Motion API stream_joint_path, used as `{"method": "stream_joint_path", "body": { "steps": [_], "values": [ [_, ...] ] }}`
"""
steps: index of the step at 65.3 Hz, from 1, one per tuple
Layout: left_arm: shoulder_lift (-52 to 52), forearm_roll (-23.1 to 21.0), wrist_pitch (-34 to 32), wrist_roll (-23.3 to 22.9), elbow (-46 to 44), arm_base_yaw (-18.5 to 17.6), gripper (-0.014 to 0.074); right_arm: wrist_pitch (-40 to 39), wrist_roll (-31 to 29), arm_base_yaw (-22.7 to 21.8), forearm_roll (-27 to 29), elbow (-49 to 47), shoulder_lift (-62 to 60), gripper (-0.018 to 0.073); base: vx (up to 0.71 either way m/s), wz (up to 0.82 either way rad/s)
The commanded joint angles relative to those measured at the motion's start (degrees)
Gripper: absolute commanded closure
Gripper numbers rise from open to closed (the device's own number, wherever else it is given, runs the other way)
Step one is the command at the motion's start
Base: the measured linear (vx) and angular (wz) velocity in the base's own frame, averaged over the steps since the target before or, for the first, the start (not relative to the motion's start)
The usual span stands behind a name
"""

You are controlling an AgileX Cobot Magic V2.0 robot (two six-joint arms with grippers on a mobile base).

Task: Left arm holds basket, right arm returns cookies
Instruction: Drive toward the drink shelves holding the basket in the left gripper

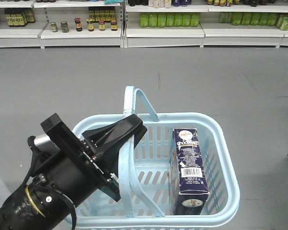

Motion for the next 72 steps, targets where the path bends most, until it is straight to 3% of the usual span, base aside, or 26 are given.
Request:
{"method": "stream_joint_path", "body": {
  "steps": [1,72],
  "values": [
    [-1.7,-0.1,-8.2,-0.2,-1.6,-0.4,0.0599,-4.1,-0.4,0.0,-0.3,1.1,-0.7,0.0565,0.63,-0.02],
    [-1.7,-0.1,-8.2,-0.2,-1.6,-0.4,0.0599,-4.1,-0.4,0.0,-0.3,1.1,-0.7,0.0565,0.63,0.02]
  ]
}}
